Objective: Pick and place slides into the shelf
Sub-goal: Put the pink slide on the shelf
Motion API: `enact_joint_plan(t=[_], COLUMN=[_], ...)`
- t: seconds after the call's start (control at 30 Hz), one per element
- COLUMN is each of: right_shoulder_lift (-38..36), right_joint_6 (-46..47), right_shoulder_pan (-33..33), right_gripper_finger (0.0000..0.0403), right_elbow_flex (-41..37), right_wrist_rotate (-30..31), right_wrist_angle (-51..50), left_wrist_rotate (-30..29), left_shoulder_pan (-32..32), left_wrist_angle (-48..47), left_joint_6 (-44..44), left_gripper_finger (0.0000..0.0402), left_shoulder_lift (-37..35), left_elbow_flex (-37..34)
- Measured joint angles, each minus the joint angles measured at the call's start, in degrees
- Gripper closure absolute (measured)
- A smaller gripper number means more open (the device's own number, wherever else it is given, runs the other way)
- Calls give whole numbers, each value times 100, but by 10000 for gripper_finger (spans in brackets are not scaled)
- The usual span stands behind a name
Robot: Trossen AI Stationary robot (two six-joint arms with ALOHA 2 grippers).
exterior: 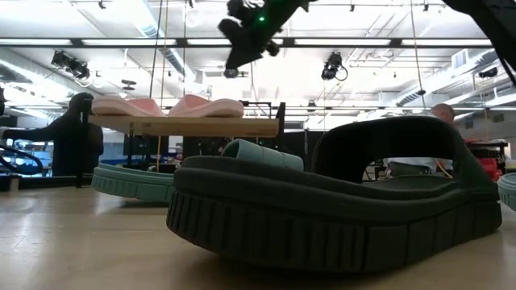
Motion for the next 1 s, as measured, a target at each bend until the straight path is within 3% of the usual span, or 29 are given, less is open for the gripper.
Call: enact_joint_plan(t=[0.07, 0.13, 0.4, 1.0], right_shoulder_lift=[-57, -50, 401, 614], right_joint_6=[181, 256, 532, 949], right_shoulder_pan=[-72, -128, -95, -23], right_gripper_finger=[374, 392, 398, 402], right_elbow_flex=[0, 0, -11, -107], right_wrist_rotate=[-82, -109, -59, 477], right_wrist_angle=[-380, -659, -905, -1246], left_wrist_rotate=[1, 1, 1, 1], left_shoulder_pan=[0, 0, 0, 0], left_wrist_angle=[-4, -7, -53, -101], left_joint_6=[0, 0, -2, -2], left_gripper_finger=[380, 377, 376, 375], left_shoulder_lift=[0, 0, 0, 2], left_elbow_flex=[0, -1, 0, -2])
